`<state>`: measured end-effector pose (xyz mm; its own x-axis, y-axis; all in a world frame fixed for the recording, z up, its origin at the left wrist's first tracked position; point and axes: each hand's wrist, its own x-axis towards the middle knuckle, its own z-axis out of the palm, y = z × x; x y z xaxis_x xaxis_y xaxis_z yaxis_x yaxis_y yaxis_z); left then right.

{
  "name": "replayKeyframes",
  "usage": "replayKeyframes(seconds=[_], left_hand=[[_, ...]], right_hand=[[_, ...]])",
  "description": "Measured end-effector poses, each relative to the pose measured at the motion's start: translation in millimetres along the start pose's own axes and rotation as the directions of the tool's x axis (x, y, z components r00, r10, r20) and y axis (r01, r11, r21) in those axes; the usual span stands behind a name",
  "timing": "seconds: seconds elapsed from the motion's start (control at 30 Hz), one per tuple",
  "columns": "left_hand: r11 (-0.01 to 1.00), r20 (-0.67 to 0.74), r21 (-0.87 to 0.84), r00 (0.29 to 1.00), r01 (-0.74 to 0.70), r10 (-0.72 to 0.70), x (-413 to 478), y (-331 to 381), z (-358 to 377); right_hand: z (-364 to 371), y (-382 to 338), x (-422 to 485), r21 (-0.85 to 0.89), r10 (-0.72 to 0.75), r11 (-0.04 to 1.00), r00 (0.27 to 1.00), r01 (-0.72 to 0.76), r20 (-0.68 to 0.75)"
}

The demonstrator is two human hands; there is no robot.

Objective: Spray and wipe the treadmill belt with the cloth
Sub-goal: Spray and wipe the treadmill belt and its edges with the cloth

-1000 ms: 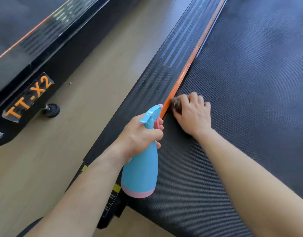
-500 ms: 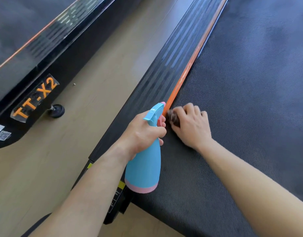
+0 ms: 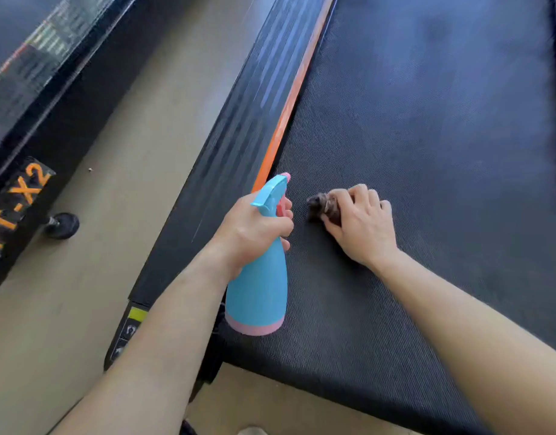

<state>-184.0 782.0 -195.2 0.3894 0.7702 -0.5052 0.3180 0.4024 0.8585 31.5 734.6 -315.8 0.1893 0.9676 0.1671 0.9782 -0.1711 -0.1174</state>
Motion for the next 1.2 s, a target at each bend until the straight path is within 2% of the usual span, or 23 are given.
replayKeyframes(seconds=[0.07,0.1,0.23,0.3,0.37,0.47,0.53,0.73,0.97,1.2], left_hand=[[1.0,0.021,0.009,1.0,0.007,-0.007,1,6,14],[1.0,0.032,0.02,0.999,0.009,-0.009,2,9,22],[0.999,0.096,0.034,0.995,-0.002,-0.001,2,20,53],[0.999,0.138,0.032,0.99,-0.002,-0.003,2,24,71],[0.998,0.174,0.055,0.984,0.017,-0.026,-1,27,94],[0.991,0.218,0.131,0.974,0.039,-0.067,-2,33,132],[0.978,0.256,0.206,0.963,0.035,-0.088,2,34,159],[0.947,0.431,0.319,0.896,-0.041,-0.106,21,32,217],[0.965,0.51,0.253,0.857,-0.067,-0.075,38,42,236],[0.967,0.516,0.255,0.849,-0.025,-0.114,49,35,222]], right_hand=[[1,7,21,-0.001,0.162,0.987,0.987,-0.162,0.019],[0,5,18,0.005,0.178,0.984,0.984,-0.178,0.024],[-13,3,-62,0.013,0.014,1.0,1.0,-0.014,-0.001],[-22,22,-98,0.0,0.029,1.0,0.999,-0.029,0.019],[-29,55,-113,-0.052,0.206,0.977,0.978,-0.205,0.011],[-39,109,-127,-0.049,0.545,0.837,0.838,-0.545,-0.01],[-41,129,-139,-0.032,0.653,0.756,0.756,-0.654,-0.036],[-31,132,-140,-0.033,0.664,0.737,0.733,-0.675,-0.15],[-34,134,-141,-0.005,0.659,0.747,0.741,-0.665,-0.128],[-37,133,-140,0.008,0.659,0.747,0.738,-0.665,-0.147]])
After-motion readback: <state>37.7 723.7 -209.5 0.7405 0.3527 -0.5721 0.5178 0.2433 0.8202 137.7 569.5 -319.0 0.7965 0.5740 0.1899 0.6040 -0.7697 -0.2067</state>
